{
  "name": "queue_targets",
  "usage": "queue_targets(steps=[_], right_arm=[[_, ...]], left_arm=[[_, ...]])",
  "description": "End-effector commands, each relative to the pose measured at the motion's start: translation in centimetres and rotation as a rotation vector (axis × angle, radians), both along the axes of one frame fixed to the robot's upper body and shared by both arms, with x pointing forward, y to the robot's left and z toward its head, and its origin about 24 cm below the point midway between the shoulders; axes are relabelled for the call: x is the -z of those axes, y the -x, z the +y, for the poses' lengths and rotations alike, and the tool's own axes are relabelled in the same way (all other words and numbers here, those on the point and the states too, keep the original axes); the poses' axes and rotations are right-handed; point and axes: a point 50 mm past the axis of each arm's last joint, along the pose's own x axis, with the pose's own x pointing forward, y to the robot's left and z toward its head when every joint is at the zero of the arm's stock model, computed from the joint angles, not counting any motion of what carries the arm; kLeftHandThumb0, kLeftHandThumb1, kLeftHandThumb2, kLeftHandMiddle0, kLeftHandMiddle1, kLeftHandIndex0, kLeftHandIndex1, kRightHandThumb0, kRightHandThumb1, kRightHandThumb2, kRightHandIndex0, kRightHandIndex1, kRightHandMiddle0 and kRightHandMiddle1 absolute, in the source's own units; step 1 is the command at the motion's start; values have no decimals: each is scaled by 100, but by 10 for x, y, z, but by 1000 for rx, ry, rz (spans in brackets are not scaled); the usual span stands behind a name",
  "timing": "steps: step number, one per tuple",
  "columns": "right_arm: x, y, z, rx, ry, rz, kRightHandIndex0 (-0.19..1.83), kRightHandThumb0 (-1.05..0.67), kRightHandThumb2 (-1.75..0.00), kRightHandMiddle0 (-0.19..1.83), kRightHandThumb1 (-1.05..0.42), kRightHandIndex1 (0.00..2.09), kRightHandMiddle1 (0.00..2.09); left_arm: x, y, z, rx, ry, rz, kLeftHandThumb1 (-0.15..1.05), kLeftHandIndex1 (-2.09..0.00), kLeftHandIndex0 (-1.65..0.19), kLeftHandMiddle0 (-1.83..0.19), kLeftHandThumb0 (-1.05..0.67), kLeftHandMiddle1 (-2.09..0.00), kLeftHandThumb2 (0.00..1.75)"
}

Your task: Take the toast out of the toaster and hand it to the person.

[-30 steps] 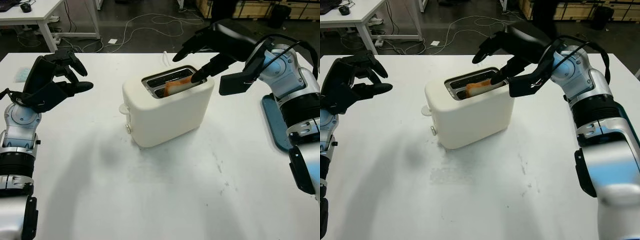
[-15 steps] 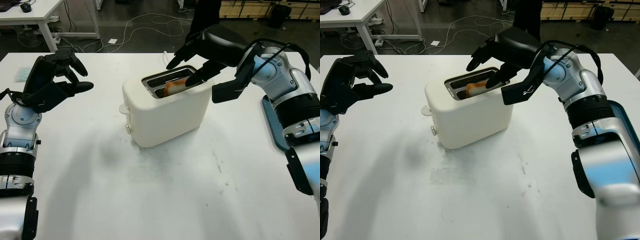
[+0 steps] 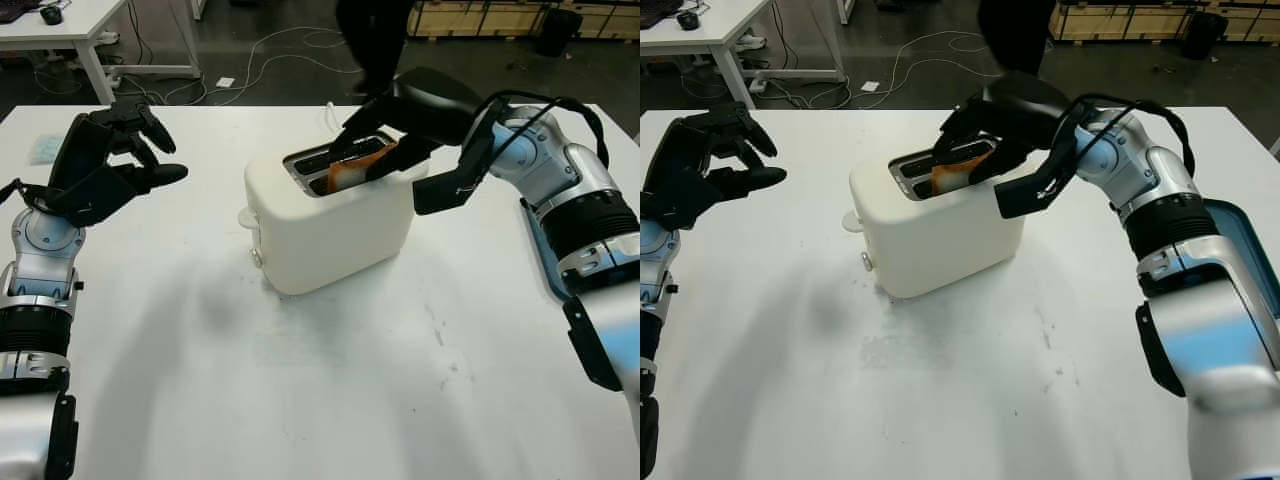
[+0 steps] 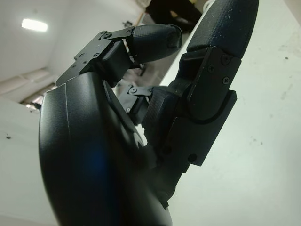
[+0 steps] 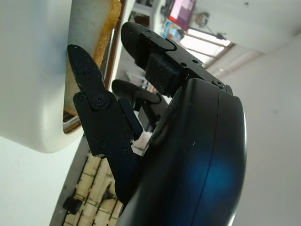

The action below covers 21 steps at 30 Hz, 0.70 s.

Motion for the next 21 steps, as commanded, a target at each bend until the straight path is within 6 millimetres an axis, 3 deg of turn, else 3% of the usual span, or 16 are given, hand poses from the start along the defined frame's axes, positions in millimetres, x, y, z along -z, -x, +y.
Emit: queue_targets(steps=[1,2,3,4,7,9,11,14,21], right_arm=[[1,-2,2,12,26,7,66,-34,0,96,-69,87,4],[3,-3,2,15,32,13,68,-34,0,96,-69,88,4],[3,-3,2,19,36,19,68,-32,0,97,-69,112,4],[4,-3,2,19,46,18,66,-32,0,97,-70,121,3],[7,-3,2,25,53,25,63,-31,0,97,-71,95,2],[8,-4,3,24,44,32,69,-30,0,99,-69,95,3],[9,-3,4,20,46,32,71,-30,0,100,-68,127,2],[11,-4,4,21,36,53,74,-30,0,103,-66,159,3],[15,-4,3,24,40,112,73,-30,-1,111,-67,144,5]], left_arm=[[3,1,1,-4,8,8,85,-153,-62,-68,-105,-153,0],[3,1,1,-5,7,8,85,-153,-62,-68,-105,-153,0],[3,1,1,-5,6,8,85,-153,-62,-68,-105,-153,0],[3,1,1,-4,5,8,85,-153,-62,-68,-105,-153,0],[3,2,1,-3,7,4,85,-153,-62,-67,-105,-153,0],[3,2,1,-3,9,5,85,-153,-63,-68,-105,-153,0],[3,2,1,-4,13,9,85,-152,-64,-68,-105,-153,0],[3,2,1,-8,5,6,85,-152,-64,-69,-105,-153,0],[3,1,0,-8,5,5,84,-154,-63,-69,-105,-154,0]])
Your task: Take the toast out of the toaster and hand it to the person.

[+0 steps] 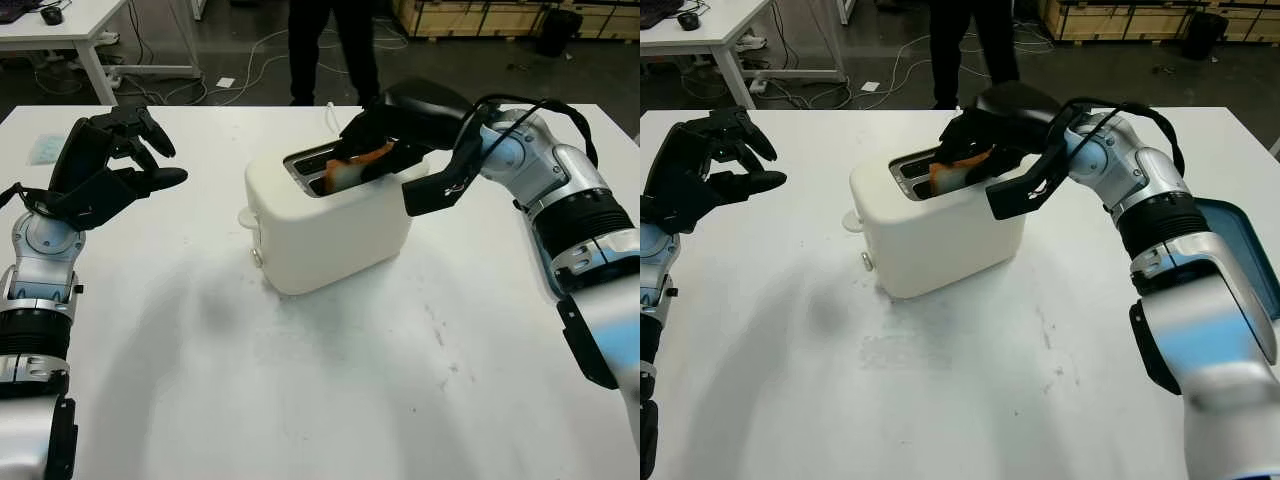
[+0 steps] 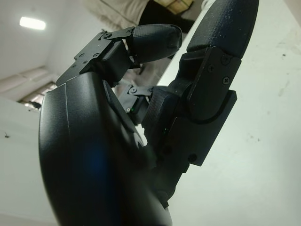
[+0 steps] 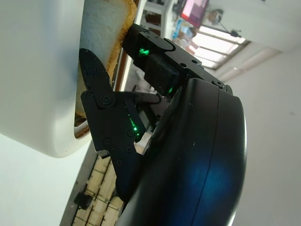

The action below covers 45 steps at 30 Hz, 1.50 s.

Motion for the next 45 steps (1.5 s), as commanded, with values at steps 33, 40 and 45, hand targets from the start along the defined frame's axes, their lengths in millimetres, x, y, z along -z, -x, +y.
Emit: queue_targets(steps=[33,40,45], right_arm=[[0,-6,-9,11,38,-91,112,-54,-32,97,-92,175,175],[-11,-13,-20,85,-58,-69,100,-58,-40,83,-92,175,175],[-23,-17,-26,129,-100,-62,96,-59,-43,74,-92,175,175]], left_arm=[[0,-1,-2,4,4,-8,85,-151,-65,-71,-105,-150,0],[1,-1,-1,-2,3,3,85,-152,-64,-72,-105,-151,0],[1,-2,-3,1,12,-3,85,-153,-64,-72,-105,-151,0]])
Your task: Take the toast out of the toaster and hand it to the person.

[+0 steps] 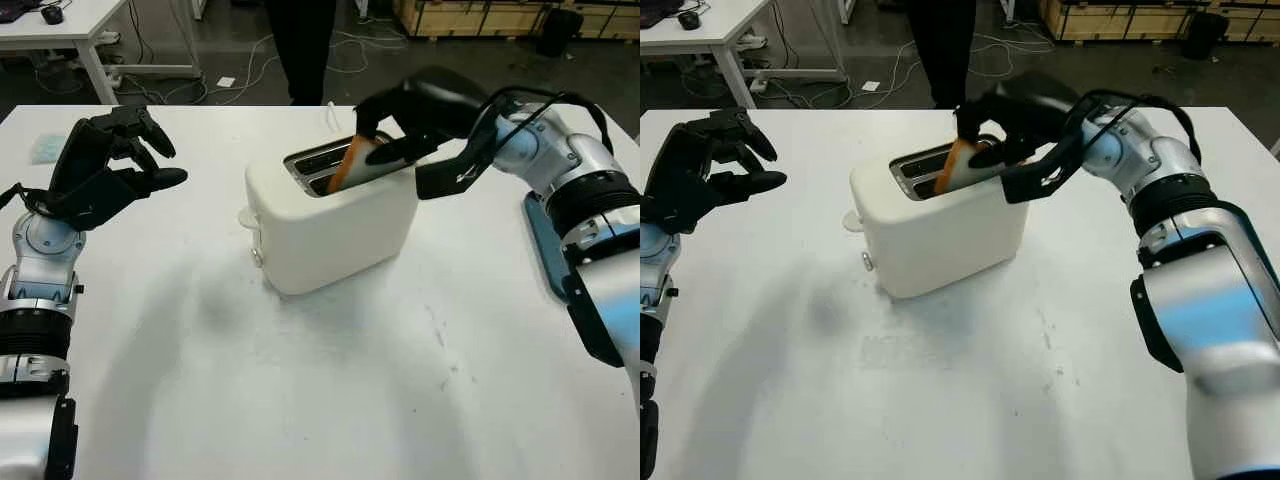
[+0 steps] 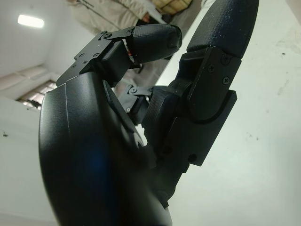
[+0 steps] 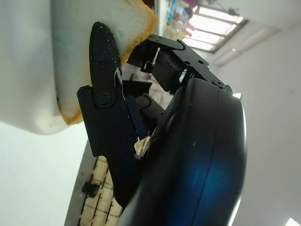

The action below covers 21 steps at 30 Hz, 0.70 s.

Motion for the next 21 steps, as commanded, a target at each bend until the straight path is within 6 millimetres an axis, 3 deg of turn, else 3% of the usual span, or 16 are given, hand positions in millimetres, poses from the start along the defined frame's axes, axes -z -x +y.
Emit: queue_targets(steps=[1,8,11,15,21], right_arm=[[-14,-3,-3,29,-52,-14,96,-58,-42,74,-92,175,175],[-30,-5,-10,59,-164,13,96,-58,-38,74,-92,175,175],[-37,-6,-14,73,-211,5,97,-49,-34,75,-92,175,175],[-49,-5,-21,38,-391,79,97,-34,-28,74,-92,175,175],[-63,-6,-38,86,-569,86,98,-35,-25,78,-92,175,175]], left_arm=[[-1,-1,-3,3,5,-11,85,-153,-64,-72,-105,-150,0],[-1,0,-1,1,4,-8,85,-152,-64,-71,-105,-151,0],[-1,0,-1,-3,0,-7,85,-153,-64,-71,-105,-152,0],[-1,0,-1,-2,12,-6,84,-153,-64,-70,-105,-153,0],[-1,0,-1,-1,18,-7,83,-153,-64,-69,-105,-153,0]])
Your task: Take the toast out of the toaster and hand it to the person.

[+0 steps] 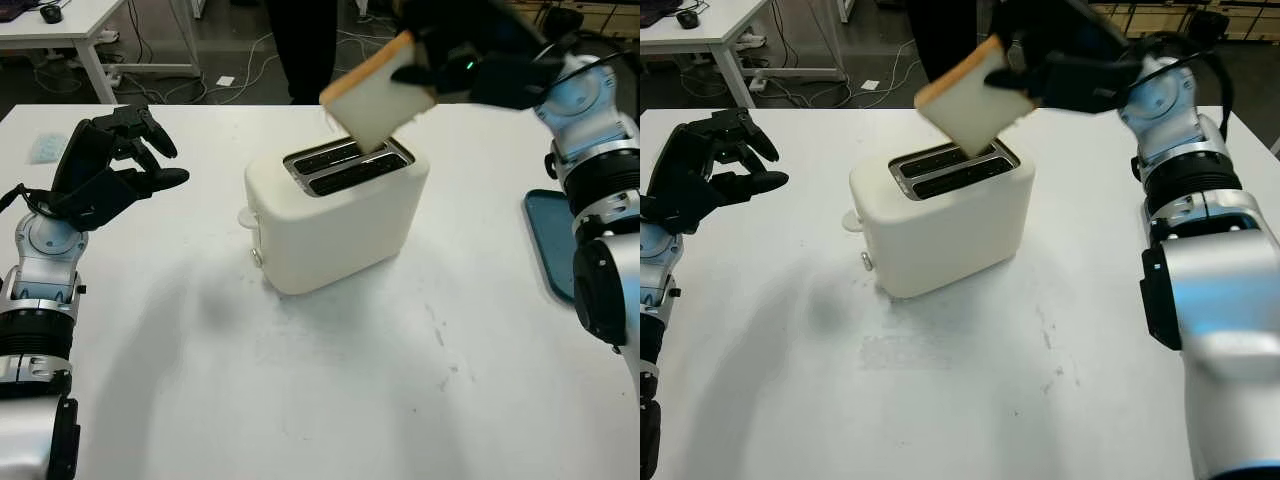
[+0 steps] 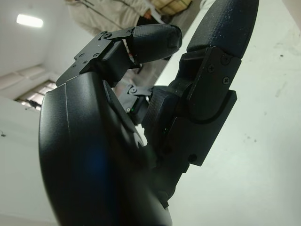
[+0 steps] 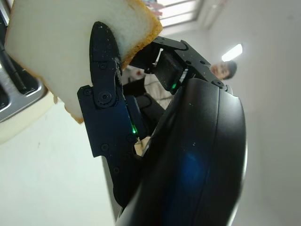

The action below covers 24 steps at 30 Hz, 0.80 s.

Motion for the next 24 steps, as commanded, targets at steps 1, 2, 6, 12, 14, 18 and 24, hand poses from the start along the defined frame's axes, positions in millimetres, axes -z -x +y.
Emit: queue_targets(steps=[1,2,6,12,14,18,24], right_arm=[[-12,-1,-9,43,-90,-15,98,-35,-24,78,-92,175,175],[-13,-1,-12,59,-116,-20,98,-35,-24,78,-92,175,175],[-14,-5,-27,141,-320,20,100,-41,-20,81,-92,175,175],[-11,-9,-43,299,-492,6,101,-36,-21,81,-92,175,175],[-6,-10,-46,380,-494,-1,97,-33,-20,76,-92,175,175],[7,-10,-50,492,-390,-53,89,-12,-20,63,-92,175,175],[30,-16,-49,616,-400,44,75,-18,-21,52,-92,175,174]], left_arm=[[-1,1,0,-1,12,-7,83,-153,-64,-69,-105,-153,0],[-1,1,0,-1,11,-8,83,-153,-64,-70,-105,-153,0],[0,1,0,-4,16,-9,83,-152,-66,-72,-105,-151,0],[1,2,1,-6,14,-4,83,-152,-65,-71,-105,-152,1],[1,1,0,-6,21,-3,83,-152,-65,-71,-105,-152,0],[1,1,0,-4,21,-5,83,-152,-65,-71,-105,-152,0],[2,2,0,-7,21,1,81,-152,-65,-71,-105,-153,0]])
